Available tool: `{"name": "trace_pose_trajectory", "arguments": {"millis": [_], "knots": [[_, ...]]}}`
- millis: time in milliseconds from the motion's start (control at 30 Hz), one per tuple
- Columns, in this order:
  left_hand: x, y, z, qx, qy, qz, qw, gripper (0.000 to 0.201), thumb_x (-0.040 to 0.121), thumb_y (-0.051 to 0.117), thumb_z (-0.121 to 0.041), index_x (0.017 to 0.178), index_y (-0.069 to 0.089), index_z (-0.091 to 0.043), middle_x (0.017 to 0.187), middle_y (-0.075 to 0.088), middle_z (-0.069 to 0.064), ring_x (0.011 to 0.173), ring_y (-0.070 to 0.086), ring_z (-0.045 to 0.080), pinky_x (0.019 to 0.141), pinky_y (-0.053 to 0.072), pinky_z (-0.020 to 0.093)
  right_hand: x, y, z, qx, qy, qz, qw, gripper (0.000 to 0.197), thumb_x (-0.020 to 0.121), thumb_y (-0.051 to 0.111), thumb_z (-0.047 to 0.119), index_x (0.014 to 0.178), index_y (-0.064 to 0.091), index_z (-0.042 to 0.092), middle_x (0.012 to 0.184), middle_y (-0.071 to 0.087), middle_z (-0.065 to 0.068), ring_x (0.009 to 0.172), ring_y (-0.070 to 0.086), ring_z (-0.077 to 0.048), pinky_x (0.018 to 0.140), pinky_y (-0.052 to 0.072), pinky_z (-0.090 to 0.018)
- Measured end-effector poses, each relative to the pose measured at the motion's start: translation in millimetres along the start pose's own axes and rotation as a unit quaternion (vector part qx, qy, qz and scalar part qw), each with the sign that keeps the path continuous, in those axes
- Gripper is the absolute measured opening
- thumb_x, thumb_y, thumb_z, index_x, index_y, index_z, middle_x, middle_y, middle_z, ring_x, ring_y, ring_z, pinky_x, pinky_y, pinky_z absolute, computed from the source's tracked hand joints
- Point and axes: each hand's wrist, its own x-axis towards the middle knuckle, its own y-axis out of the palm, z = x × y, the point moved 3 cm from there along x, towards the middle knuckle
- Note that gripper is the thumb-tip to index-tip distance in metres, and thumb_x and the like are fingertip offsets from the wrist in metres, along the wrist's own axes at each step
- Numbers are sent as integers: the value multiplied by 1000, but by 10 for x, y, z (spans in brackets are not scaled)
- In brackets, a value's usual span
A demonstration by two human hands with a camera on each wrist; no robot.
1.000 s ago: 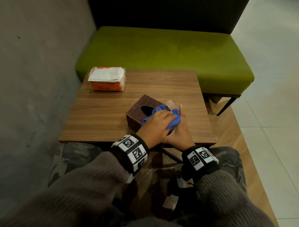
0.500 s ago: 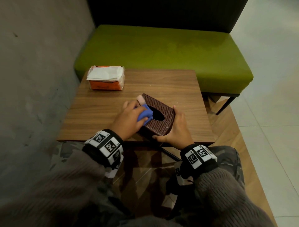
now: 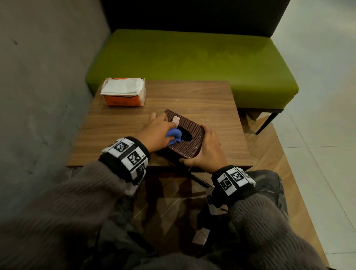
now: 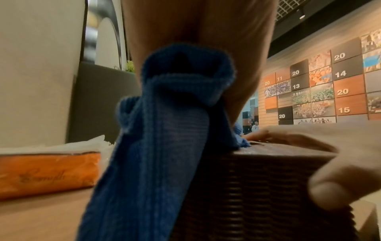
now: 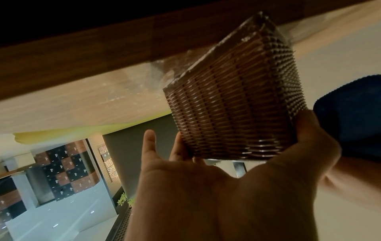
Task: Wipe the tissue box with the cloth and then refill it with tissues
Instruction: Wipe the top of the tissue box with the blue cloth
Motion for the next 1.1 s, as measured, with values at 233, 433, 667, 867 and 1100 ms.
{"name": "trace_pose_trajectory", "arguments": {"millis": [233,433,667,867,1100], "knots": [[24,83,-473,10,19,15,1000,33,90,52,-34,119,57,-20,120,41,8,112,35,29,97,37,41,-2,3,28,-23,22,5,999,129,49,88,46,150,16,10,145,32,-6,136,33,-23,112,31,-48],[-43,-91,-59,116,73,44,990,42,91,53,-35,132,48,-28,117,42,8,108,34,28,88,35,36,85,-139,28,-48,-20,77,996,125,50,90,46,148,20,15,143,34,-4,134,35,-21,114,27,-48],[-60,-153,64,128,61,55,988,26,89,52,-33,112,58,-22,109,49,6,104,38,25,92,34,37,329,-317,-24,-63,-35,88,993,116,67,87,26,153,11,15,160,15,-10,150,9,-28,119,19,-53],[-96,81,-232,25,-95,-14,995,32,87,43,-33,107,63,-17,106,52,8,113,44,27,93,37,38,-180,-25,247,21,-2,-42,999,105,77,77,27,154,7,12,156,18,-14,144,19,-28,117,26,-44],[-71,-38,-282,18,-61,16,998,30,89,51,-29,107,58,-6,118,54,15,111,48,29,93,35,34,-274,202,358,-62,6,34,997,111,73,71,59,155,7,19,164,-3,5,151,5,-17,118,16,-54]]}}
